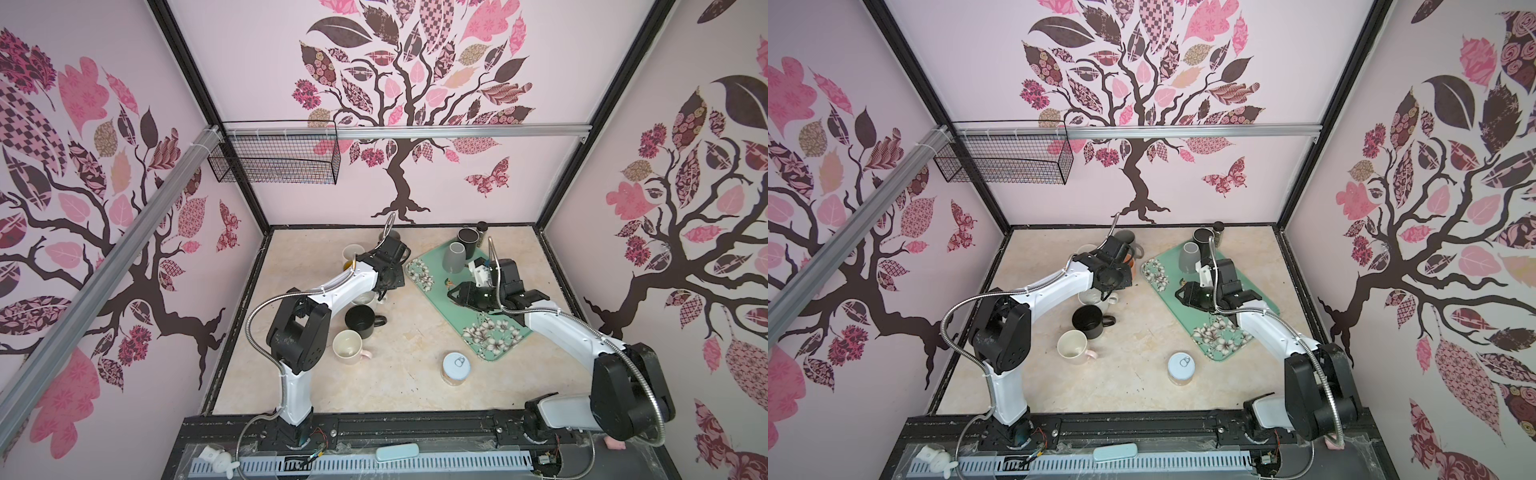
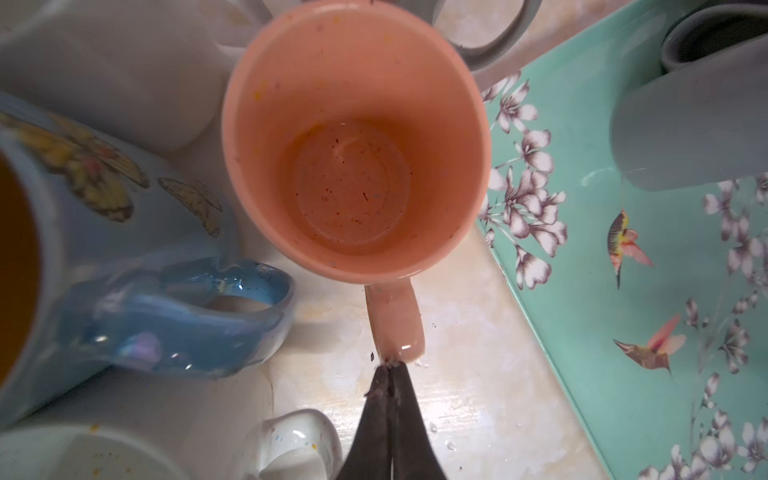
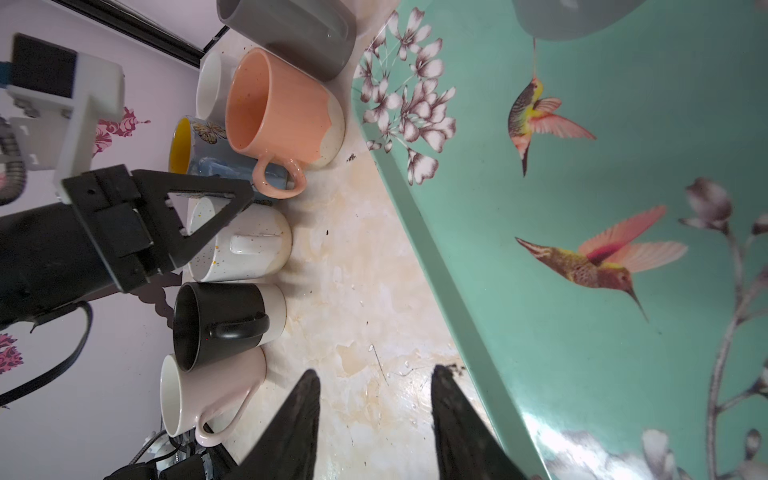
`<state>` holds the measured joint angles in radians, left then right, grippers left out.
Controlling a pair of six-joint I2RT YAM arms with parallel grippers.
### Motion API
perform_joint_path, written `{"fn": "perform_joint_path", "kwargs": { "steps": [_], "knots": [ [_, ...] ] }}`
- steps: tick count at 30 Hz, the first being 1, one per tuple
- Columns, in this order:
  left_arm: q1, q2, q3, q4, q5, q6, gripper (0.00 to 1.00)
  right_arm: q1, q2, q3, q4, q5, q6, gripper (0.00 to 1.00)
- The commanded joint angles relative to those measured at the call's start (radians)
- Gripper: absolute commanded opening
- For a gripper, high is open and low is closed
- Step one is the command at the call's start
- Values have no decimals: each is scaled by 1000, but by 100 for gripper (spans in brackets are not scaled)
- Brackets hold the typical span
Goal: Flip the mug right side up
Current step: 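Lower the upright cream-and-pink mug onto the table beside the grey mug, then open and raise the left gripper while right gripper moves toward the tray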
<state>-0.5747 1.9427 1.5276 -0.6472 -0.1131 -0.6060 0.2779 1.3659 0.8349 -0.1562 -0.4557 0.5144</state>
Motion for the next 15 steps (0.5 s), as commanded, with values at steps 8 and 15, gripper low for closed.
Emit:
{"fn": "perform_joint_path", "kwargs": {
  "steps": [8,15],
  "knots": [
    [-2,61,17,27,26,12,0,-3,-16,19,-19,18,-24,46],
    [2,123,107,53,56,-9,0,-3,-10,20,-25,28,-27,46]
  ]
}}
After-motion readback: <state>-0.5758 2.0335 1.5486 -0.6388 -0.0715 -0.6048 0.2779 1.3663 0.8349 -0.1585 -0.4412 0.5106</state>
